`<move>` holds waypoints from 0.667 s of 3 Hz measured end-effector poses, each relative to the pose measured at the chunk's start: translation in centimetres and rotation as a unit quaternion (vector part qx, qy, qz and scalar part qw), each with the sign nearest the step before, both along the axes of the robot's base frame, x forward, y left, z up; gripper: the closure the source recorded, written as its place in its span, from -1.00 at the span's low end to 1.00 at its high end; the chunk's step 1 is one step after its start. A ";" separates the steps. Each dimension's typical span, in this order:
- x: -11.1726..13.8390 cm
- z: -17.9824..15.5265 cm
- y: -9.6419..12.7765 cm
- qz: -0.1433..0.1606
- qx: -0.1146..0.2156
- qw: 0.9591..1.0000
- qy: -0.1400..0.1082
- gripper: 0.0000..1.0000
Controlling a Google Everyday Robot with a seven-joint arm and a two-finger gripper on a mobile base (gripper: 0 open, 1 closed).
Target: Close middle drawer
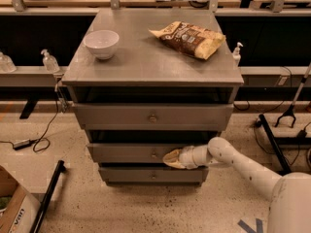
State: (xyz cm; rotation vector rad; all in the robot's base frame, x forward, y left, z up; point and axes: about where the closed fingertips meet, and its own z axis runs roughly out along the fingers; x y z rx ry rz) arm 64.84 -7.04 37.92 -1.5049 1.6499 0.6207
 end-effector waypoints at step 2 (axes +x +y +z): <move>-0.2 -0.2 0.6 0.004 0.002 1.000 0.002 0.16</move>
Offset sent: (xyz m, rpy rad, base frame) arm -0.0008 0.0026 -0.0010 0.0016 0.0021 0.0036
